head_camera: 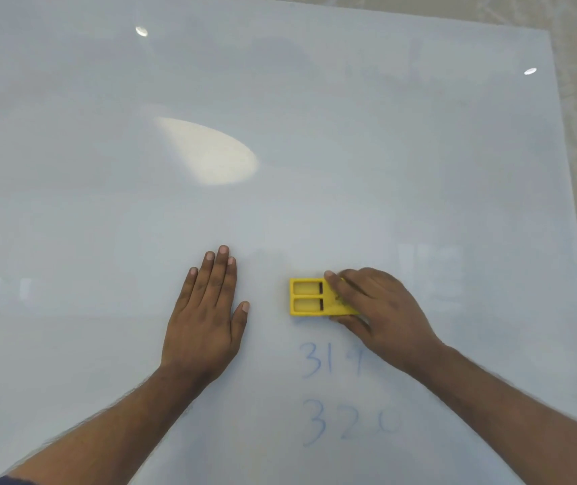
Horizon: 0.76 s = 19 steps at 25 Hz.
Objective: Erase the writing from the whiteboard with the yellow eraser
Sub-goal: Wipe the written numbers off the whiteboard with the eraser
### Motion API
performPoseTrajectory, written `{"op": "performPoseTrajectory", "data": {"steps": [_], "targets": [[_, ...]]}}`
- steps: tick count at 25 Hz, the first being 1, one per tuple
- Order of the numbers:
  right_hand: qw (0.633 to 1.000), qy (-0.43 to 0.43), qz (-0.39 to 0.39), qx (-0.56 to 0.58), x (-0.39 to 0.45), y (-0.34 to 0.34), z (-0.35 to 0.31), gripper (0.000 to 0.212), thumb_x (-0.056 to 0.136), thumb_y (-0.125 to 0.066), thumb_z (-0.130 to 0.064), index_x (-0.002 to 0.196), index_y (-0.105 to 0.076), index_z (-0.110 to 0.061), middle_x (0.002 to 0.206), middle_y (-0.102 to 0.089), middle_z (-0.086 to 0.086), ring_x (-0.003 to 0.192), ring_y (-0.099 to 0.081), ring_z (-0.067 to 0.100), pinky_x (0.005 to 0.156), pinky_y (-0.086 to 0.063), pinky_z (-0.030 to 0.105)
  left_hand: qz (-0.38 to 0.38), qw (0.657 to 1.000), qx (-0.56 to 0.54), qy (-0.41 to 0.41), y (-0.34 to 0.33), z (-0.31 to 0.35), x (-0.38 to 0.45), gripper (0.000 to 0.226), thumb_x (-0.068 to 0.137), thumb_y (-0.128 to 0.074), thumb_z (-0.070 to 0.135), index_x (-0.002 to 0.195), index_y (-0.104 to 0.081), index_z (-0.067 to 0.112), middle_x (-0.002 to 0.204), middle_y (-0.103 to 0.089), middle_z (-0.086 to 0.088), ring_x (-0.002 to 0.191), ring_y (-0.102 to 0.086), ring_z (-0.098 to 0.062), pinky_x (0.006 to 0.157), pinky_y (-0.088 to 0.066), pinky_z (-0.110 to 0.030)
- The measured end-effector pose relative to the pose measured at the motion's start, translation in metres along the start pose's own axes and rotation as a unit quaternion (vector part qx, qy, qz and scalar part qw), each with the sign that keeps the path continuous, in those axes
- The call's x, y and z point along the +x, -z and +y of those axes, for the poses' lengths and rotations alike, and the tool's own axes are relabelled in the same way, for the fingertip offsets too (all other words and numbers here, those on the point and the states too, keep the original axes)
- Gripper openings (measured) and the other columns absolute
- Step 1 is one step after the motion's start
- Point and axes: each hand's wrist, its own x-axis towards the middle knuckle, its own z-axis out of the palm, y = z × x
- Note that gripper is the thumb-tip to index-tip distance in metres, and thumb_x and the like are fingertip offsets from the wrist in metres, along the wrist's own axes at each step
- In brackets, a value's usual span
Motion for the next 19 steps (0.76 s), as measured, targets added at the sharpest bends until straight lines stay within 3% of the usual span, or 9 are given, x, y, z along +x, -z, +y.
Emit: {"op": "performPoseTrajectory", "data": {"steps": [6,11,15,19], "targets": [[0.989,-0.135,0.057,0.004,0.030,0.001,0.019,0.057,0.090,-0.052,-0.042,0.135,-0.053,-0.008,0.118,-0.062,0.010,0.103,-0.057,0.031,0.089,-0.042,0.038,-0.007,1.000,0.000,0.012,-0.002,0.004,-0.008,0.065,0.104,-0.028,0.038,0.159,-0.020,0.004,0.169,-0.015,-0.009,0.156,-0.011,-0.023,0.126,-0.014,-0.044],[0.997,-0.061,0.013,0.035,0.011,-0.012,-0.028,0.052,0.095,-0.050,-0.042,0.135,-0.052,-0.010,0.118,-0.060,0.007,0.103,-0.057,0.030,0.091,-0.044,0.040,-0.005,1.000,-0.003,0.002,-0.001,0.004,-0.013,0.066,0.103,-0.029,0.038,0.158,-0.020,0.004,0.168,-0.015,-0.010,0.156,-0.011,-0.024,0.126,-0.013,-0.044],[0.999,-0.010,-0.036,0.015,-0.027,0.003,-0.015,0.051,0.099,-0.045,-0.046,0.135,-0.053,-0.010,0.120,-0.061,0.006,0.103,-0.059,0.030,0.091,-0.047,0.041,-0.010,1.000,-0.005,0.003,-0.001,0.006,-0.023,0.066,0.103,-0.030,0.038,0.159,-0.019,0.004,0.169,-0.014,-0.010,0.157,-0.010,-0.024,0.126,-0.012,-0.044],[0.994,-0.111,0.008,0.009,-0.012,0.009,0.008,0.053,0.092,-0.052,-0.043,0.132,-0.055,-0.008,0.118,-0.062,0.007,0.101,-0.059,0.031,0.087,-0.046,0.041,-0.014,1.000,-0.007,0.012,-0.003,0.009,-0.029,0.066,0.103,-0.028,0.038,0.159,-0.019,0.004,0.169,-0.014,-0.009,0.157,-0.009,-0.023,0.126,-0.012,-0.044]]}}
